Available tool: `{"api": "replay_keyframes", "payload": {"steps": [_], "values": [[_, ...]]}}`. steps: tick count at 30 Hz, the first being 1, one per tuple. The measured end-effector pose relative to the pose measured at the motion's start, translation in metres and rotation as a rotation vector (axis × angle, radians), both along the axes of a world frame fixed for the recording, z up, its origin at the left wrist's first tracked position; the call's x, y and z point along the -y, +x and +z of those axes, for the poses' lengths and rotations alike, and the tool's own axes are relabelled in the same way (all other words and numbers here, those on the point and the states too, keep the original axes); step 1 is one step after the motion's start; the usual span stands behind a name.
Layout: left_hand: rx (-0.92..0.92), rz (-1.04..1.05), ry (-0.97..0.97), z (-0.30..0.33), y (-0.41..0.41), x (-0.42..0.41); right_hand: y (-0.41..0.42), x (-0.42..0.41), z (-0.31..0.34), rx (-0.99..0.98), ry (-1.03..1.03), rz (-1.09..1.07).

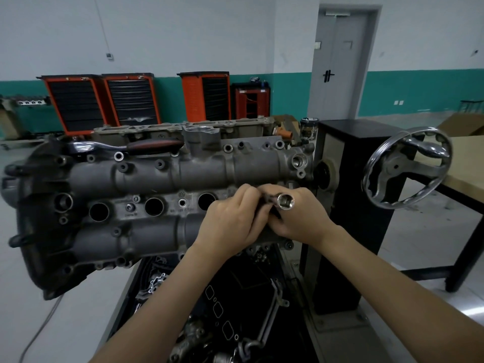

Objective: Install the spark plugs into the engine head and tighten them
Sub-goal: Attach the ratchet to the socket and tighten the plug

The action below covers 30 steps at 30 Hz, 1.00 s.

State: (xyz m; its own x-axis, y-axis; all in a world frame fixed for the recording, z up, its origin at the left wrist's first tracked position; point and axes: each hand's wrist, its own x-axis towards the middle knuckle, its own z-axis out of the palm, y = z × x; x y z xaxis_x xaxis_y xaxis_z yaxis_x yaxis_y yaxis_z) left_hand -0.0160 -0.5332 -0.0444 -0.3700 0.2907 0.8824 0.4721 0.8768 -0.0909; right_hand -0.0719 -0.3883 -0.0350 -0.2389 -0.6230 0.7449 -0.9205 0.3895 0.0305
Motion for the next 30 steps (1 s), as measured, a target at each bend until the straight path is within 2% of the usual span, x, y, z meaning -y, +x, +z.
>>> {"api": "replay_keyframes", "payload": {"steps": [6, 14, 23, 30], "values": [[-0.016, 0.051, 0.000, -0.0011, -0.0046, 0.0006, -0.0018, 0.0033, 0.0022, -0.038, -0.047, -0.051], [0.023, -0.023, 0.051, -0.0002, -0.0002, 0.0009, 0.0019, 0.0012, 0.0023, -0.029, 0.007, 0.003], [-0.018, 0.036, -0.020, -0.0004, -0.0020, 0.0019, -0.0017, 0.0022, 0.0014, -0.033, -0.070, -0.038], [-0.002, 0.014, 0.016, 0.0011, 0.0013, -0.0005, 0.0001, 0.0018, -0.0005, -0.013, 0.008, -0.021]]}}
